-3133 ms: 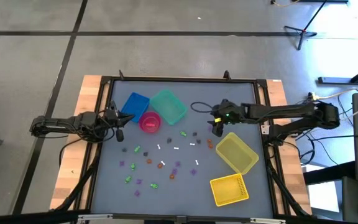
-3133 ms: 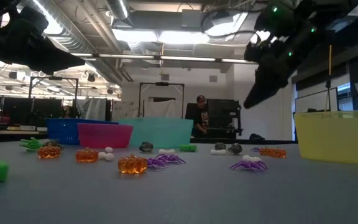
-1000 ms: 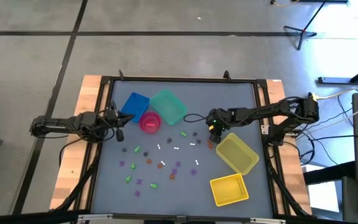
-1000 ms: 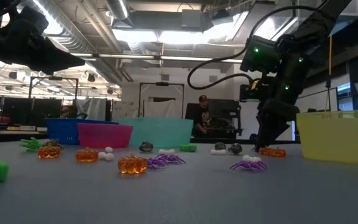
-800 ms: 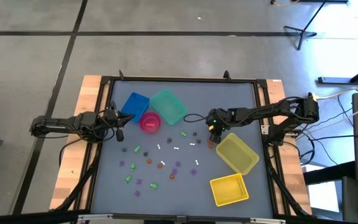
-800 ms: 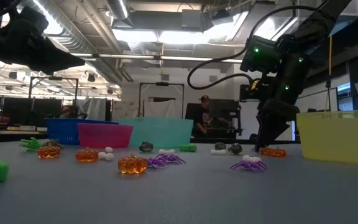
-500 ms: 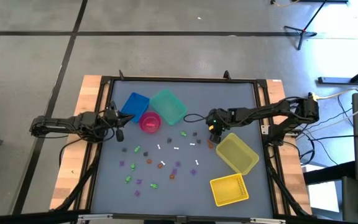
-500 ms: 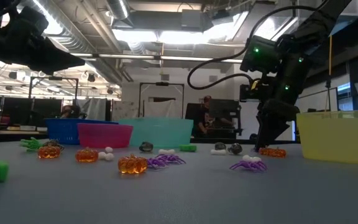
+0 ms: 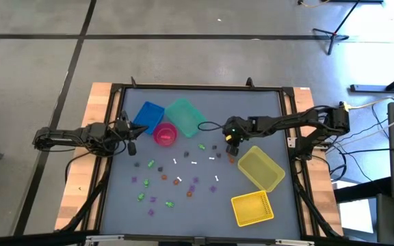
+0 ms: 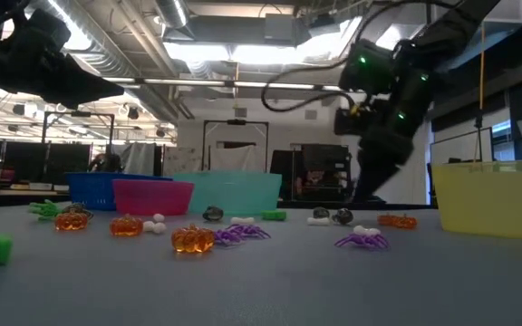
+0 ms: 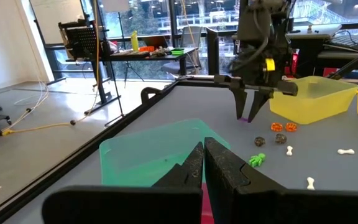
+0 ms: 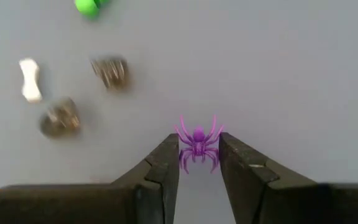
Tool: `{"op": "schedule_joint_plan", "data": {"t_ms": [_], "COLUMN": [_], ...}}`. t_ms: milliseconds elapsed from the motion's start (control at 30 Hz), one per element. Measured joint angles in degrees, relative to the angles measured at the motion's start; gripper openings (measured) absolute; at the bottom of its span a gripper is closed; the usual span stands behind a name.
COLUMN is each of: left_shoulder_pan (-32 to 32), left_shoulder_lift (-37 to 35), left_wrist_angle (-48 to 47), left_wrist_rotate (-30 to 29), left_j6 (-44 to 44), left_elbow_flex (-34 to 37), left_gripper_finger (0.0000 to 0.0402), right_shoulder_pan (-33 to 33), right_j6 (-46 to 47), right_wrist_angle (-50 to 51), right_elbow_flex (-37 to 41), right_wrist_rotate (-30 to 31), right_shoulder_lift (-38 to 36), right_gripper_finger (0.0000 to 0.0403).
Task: Sort Halloween decoration
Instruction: Put the purple spider toy into the yellow bin
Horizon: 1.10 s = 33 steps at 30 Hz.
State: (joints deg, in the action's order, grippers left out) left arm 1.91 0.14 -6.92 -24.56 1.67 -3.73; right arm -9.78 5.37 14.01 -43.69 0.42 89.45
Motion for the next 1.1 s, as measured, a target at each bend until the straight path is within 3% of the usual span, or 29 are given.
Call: {"op": "schedule_joint_plan", "data": {"t_ms": [133,300,700,900,1100], "left_shoulder_pan": [0.0,0.0,0.0,0.0,0.0], "left_shoulder_lift": [0.0,0.0,0.0,0.0,0.0], "left_wrist_angle": [0.0,0.0,0.0,0.0,0.0], "left_wrist_rotate": [0.0,0.0,0.0,0.0,0.0], "left_j6": [0.0,0.0,0.0,0.0,0.3], "left_elbow_flex": [0.0,0.0,0.0,0.0,0.0], "left_gripper_finger": [0.0002,0.0002,0.0002,0.0002,0.0002], "right_shoulder_pan": [0.0,0.0,0.5,4.5,11.1], "right_j6": [-0.2,-1.6,2.9,4.9,4.9], "right_wrist_angle": [1.0,9.3,41.5,53.7,59.3], "right_elbow_flex": [-3.6,-10.3,-24.7,-25.0,-25.0], "right_wrist_rotate": [-2.0,-6.9,-30.0,-30.1,-23.9], "right_shoulder_lift": [0.0,0.0,-0.2,-0.2,-0.2], "right_gripper_finger": [0.011,0.011,0.011,0.011,0.011]}}
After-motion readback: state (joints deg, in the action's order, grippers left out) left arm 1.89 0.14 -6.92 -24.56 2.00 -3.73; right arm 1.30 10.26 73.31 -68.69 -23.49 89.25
